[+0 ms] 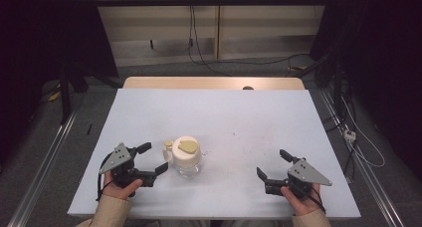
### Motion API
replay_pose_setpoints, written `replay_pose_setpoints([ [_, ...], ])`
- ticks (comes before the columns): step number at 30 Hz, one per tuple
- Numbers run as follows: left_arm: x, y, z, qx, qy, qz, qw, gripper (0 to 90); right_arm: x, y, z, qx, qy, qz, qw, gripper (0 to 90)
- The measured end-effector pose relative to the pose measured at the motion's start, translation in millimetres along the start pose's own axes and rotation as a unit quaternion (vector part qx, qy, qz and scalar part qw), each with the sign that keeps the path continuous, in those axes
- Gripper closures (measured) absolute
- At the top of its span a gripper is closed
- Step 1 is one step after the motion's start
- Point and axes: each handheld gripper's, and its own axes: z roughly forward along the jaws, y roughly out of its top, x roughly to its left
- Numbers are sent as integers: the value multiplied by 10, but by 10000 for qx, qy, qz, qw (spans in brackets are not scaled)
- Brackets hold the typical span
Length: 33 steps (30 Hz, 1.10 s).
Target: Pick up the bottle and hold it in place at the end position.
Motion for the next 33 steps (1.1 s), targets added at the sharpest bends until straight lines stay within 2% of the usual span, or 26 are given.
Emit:
replay_pose_setpoints([
  [2,-17,5,7,53,-41,79,9999,49,1,0,3,-2,0,1,10000,32],
  [6,-49,6,15,43,-56,11,10000,57,4,1,0,-2,-11,-16,10000,32],
  [10,-58,-7,27,171,-63,114,9998,96,7,2,5,-1,-20,-23,10000,32],
  [20,-112,7,14,224,-105,135,9996,125,6,2,10,5,-15,-49,10000,32],
  [24,-132,13,24,314,-122,241,9991,135,6,4,10,-7,-14,-37,10000,33],
  [25,-149,9,32,328,-132,182,9992,138,8,5,10,-5,-12,-41,10000,33],
  [29,-181,1,64,470,-152,245,9985,145,10,5,9,2,4,-56,10000,34],
  [33,-209,-5,92,566,-166,196,9981,152,11,7,12,1,4,-77,10000,35],
])
